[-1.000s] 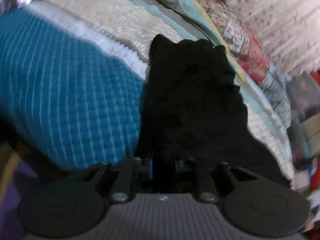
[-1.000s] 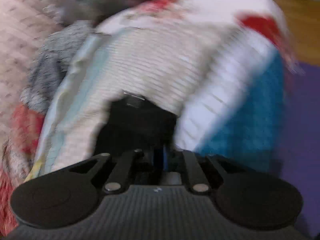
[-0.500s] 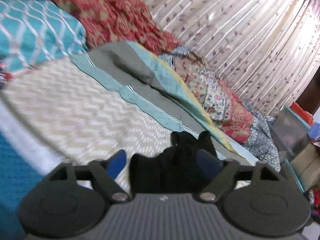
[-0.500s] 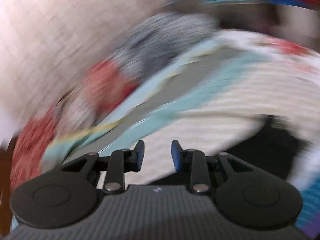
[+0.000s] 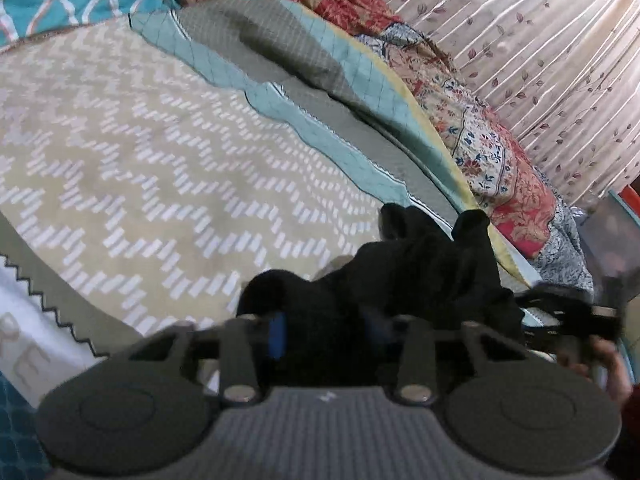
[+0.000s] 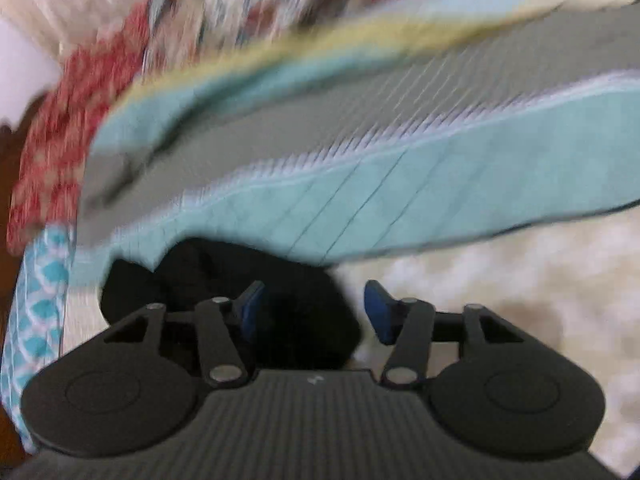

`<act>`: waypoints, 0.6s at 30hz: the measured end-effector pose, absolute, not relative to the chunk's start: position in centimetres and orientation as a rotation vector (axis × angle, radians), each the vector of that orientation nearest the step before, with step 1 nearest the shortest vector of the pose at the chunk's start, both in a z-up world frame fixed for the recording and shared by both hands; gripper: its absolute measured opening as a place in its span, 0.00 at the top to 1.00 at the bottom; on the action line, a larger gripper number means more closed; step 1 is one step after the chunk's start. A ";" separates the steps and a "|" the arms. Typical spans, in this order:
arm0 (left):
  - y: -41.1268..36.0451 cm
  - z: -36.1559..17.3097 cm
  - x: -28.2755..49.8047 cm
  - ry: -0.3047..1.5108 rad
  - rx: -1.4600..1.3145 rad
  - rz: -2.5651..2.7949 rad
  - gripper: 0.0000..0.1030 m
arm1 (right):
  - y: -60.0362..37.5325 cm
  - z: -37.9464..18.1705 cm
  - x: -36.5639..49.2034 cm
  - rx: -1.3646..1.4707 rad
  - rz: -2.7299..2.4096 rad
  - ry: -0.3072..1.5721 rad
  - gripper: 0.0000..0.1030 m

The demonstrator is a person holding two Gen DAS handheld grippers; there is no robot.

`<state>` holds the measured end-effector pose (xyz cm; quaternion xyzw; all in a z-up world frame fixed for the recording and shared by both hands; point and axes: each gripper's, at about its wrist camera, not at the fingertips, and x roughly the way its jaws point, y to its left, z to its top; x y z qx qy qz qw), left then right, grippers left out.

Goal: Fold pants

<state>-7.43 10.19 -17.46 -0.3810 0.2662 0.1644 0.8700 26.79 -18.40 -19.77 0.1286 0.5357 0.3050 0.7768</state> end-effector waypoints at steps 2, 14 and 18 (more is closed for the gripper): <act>10.4 -17.6 -7.1 0.555 -0.826 0.324 0.86 | -15.9 -19.0 25.6 0.104 0.657 1.094 0.86; 9.5 -14.3 -12.3 0.414 -0.842 0.323 0.87 | -33.2 -7.8 21.3 0.211 0.409 0.587 0.85; 8.9 -14.9 -11.8 0.471 -0.813 0.313 0.85 | -37.5 -11.7 19.5 0.149 0.272 0.755 0.54</act>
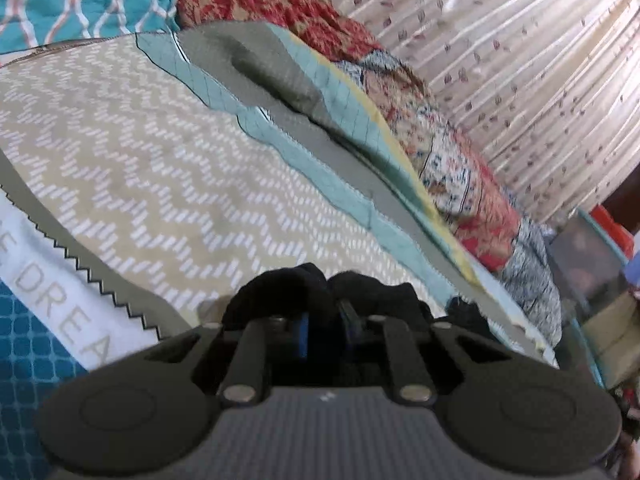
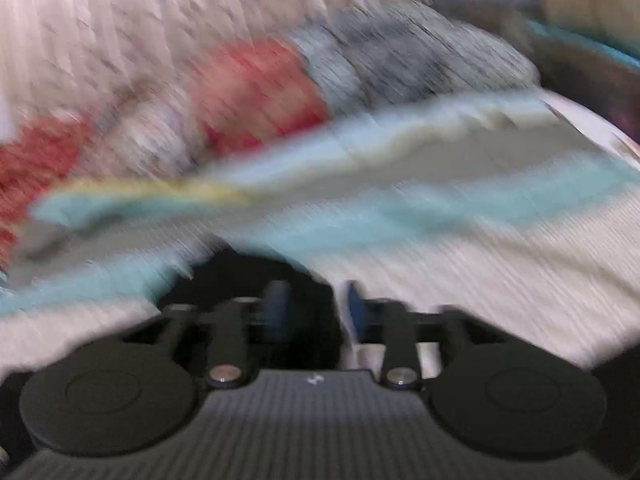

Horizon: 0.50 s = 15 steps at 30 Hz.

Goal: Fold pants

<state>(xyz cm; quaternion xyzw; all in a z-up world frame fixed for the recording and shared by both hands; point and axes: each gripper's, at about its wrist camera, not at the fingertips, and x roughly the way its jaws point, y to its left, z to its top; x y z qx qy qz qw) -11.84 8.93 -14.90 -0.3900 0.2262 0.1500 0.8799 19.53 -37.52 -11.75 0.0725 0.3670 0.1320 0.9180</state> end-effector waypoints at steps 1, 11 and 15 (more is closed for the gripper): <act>9.1 -15.0 -11.7 0.481 -0.818 0.318 0.82 | -37.9 -12.4 19.3 0.134 0.203 0.766 0.54; 10.2 -15.4 -8.8 0.535 -0.794 0.430 0.40 | -28.2 -10.5 30.2 0.008 0.521 0.749 0.40; 9.1 -15.5 -7.4 0.563 -0.732 0.413 0.46 | -20.0 -13.5 35.5 -0.186 0.611 0.815 0.31</act>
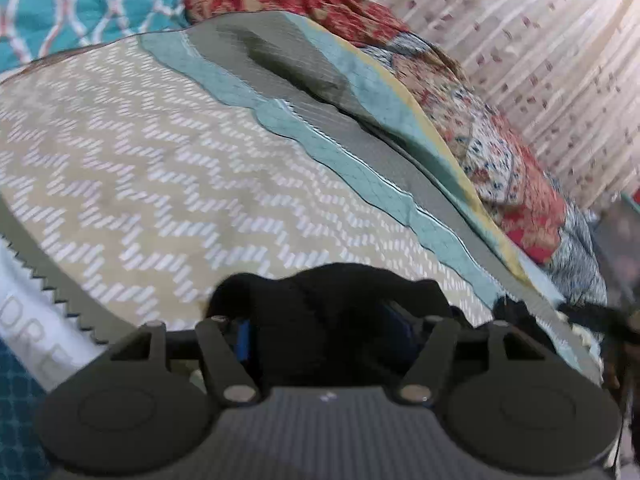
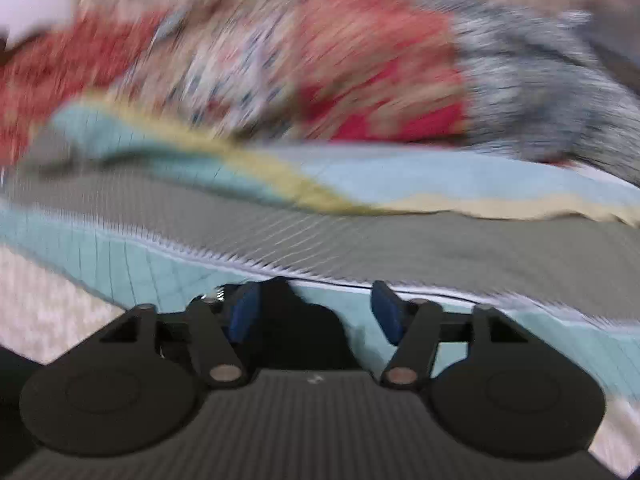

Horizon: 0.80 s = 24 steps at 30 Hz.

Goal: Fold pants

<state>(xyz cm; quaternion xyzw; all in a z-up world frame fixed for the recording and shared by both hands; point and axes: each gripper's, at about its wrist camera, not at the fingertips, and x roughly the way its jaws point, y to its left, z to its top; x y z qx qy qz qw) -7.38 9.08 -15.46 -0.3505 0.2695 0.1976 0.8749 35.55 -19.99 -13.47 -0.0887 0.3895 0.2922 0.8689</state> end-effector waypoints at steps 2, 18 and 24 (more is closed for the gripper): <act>8.7 -15.6 -6.7 0.580 -0.705 0.385 0.85 | -15.7 -16.0 37.3 -0.332 0.624 0.868 0.32; 11.9 -13.4 -9.6 0.387 -0.814 0.504 0.88 | -42.8 -6.2 40.5 0.442 0.068 0.630 0.91; 12.1 -15.3 -8.5 0.475 -0.837 0.570 0.88 | -51.2 -13.7 36.0 0.530 -0.166 0.882 0.57</act>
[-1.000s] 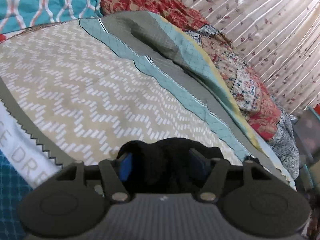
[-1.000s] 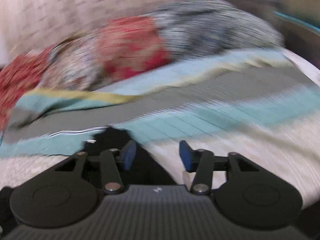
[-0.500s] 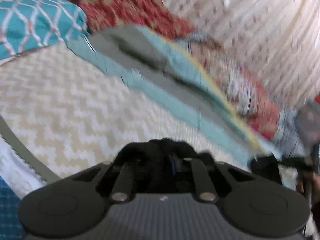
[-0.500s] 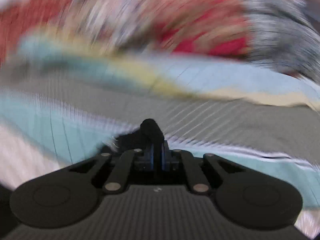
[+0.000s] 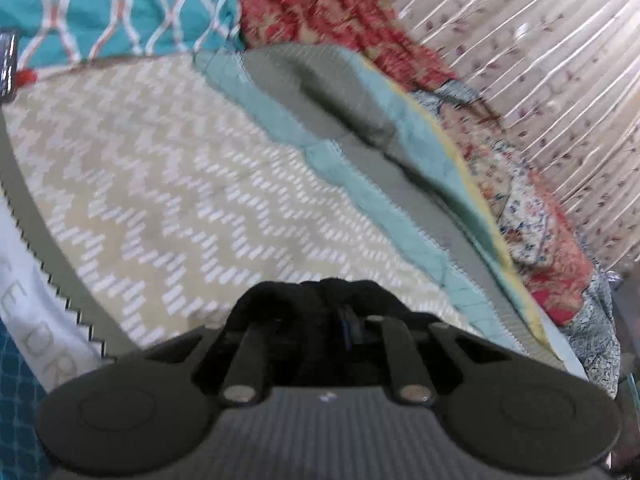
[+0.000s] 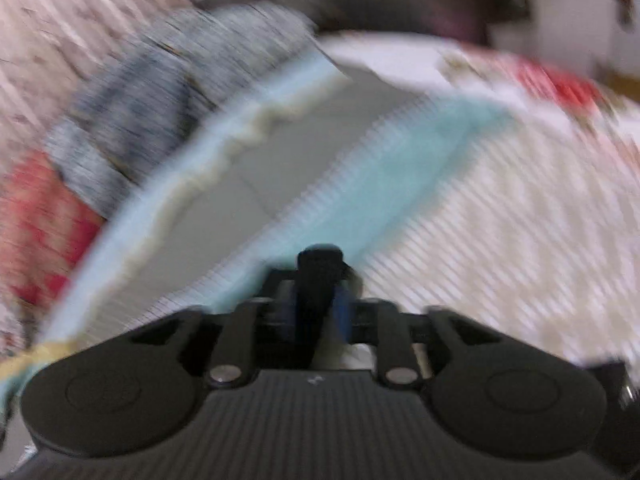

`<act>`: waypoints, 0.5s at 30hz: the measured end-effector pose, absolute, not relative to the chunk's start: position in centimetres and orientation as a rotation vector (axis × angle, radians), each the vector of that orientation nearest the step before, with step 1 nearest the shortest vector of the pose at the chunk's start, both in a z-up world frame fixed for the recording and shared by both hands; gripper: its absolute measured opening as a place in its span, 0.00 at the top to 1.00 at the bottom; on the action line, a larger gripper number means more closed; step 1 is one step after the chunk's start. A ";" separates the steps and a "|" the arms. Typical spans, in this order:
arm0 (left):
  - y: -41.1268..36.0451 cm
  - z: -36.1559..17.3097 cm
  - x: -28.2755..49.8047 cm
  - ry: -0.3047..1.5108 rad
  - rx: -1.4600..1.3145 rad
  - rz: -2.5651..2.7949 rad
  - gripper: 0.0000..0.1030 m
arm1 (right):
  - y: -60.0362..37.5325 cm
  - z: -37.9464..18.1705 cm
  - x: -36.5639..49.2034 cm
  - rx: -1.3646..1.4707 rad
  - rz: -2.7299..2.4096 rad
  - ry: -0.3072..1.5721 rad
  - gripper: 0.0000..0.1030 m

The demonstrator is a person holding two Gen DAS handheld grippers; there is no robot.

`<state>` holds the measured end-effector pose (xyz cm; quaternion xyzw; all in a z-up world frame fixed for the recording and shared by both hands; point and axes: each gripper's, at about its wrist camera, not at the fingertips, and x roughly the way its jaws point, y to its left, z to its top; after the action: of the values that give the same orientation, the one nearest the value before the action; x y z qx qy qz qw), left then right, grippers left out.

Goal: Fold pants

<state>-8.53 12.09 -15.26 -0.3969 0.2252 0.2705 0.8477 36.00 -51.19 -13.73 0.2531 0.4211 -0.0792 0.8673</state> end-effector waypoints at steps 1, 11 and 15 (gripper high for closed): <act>12.1 -15.2 -8.6 0.476 -0.840 0.566 0.88 | -52.0 -14.0 34.6 0.543 -0.201 0.869 0.54; 11.5 -14.9 -7.4 0.502 -0.793 0.561 0.87 | -47.1 -11.0 33.3 0.189 -0.077 0.730 0.44; 11.2 -14.8 -7.2 0.491 -0.797 0.565 0.87 | -42.3 -14.8 37.0 0.047 0.020 0.904 0.36</act>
<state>-7.23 11.17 -14.75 -0.3791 0.2336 0.2686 0.8542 36.95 -42.30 -14.79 0.0228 0.4368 0.0099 0.8992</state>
